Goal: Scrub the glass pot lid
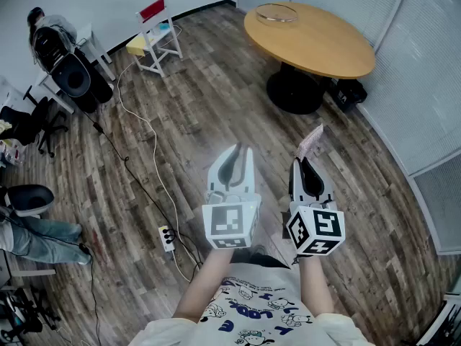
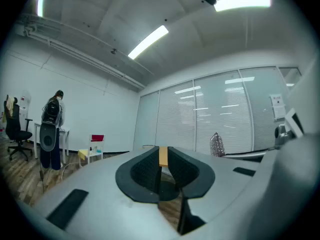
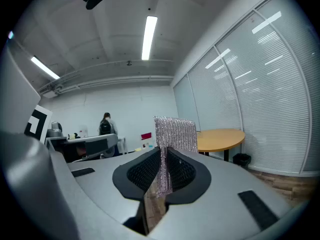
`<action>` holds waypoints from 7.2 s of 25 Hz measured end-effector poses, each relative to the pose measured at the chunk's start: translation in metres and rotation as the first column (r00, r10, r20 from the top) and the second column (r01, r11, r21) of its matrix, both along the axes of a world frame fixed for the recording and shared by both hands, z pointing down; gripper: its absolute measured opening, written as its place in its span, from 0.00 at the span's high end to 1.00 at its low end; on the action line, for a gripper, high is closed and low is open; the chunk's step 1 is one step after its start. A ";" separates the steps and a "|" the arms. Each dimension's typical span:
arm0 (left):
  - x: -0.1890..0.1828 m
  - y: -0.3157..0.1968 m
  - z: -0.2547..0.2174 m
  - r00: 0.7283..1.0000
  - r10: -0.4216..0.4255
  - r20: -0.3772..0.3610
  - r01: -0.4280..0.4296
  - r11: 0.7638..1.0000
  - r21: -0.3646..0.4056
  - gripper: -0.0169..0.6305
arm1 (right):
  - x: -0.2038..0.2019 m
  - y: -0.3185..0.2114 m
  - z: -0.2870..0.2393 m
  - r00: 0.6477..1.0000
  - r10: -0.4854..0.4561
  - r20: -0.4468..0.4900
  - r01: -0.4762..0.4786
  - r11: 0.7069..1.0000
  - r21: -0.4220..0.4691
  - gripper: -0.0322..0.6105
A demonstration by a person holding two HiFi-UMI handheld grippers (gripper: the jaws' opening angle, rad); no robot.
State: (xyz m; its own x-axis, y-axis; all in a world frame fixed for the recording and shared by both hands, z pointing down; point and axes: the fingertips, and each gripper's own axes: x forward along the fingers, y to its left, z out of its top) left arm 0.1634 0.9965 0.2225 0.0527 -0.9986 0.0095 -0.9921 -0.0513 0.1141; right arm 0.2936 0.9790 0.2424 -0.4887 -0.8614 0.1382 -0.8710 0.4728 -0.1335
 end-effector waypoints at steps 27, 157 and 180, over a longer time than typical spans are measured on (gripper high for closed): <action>0.043 -0.003 0.006 0.999 -0.035 0.003 0.035 0.999 -0.022 0.88 | 0.044 -0.005 0.006 0.998 -0.053 0.043 0.054 0.998 -0.041 0.86; -0.138 -0.698 0.036 0.997 -0.049 -0.052 0.044 0.995 -0.092 0.88 | -0.129 -0.706 0.030 0.999 -0.041 0.011 0.042 0.993 -0.106 0.86; -0.204 -0.788 0.042 0.997 0.023 -0.071 -0.030 0.995 -0.100 0.88 | -0.188 -0.787 0.029 0.999 0.042 0.008 -0.041 0.993 -0.109 0.86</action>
State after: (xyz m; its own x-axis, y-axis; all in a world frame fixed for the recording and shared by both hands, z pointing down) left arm -0.0407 0.2082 0.2640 0.0828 -0.9910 0.1053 -0.9800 -0.0618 0.1892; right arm 0.1057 0.1916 0.2711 -0.4544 -0.8613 0.2275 -0.8881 0.4181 -0.1911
